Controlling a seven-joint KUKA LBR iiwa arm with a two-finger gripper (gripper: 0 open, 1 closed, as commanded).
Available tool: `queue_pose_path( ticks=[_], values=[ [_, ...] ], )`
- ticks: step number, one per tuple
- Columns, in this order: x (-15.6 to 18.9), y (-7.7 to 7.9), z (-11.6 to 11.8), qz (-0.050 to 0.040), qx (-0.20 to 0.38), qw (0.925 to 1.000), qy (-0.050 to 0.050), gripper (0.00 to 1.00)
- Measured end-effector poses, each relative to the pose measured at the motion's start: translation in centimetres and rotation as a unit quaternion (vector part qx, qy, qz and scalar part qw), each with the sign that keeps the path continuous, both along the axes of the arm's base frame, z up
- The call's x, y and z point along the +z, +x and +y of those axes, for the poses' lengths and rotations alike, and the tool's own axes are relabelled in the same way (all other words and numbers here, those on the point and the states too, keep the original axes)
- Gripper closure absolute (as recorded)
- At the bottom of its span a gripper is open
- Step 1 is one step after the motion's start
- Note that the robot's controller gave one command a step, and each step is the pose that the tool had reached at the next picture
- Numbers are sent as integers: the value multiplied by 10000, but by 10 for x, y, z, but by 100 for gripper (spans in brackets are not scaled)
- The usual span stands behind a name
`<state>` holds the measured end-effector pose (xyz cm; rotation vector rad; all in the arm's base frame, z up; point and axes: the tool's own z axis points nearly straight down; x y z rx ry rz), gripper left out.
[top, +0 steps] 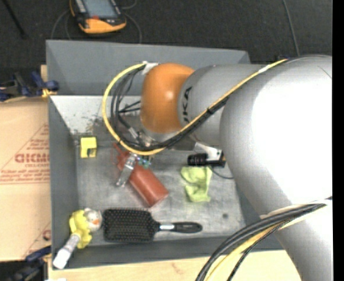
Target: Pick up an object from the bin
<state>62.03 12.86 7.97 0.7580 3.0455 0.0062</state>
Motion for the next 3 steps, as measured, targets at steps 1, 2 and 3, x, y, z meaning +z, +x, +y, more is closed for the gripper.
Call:
queue_pose_path(
  ticks=[1,2,3],
  values=[
    [-14,6,-33,-47,-317,9995,36,100],
    [-13,7,-31,-50,-357,9993,26,100],
    [-11,7,-31,-42,-371,9993,19,100]
  ],
)
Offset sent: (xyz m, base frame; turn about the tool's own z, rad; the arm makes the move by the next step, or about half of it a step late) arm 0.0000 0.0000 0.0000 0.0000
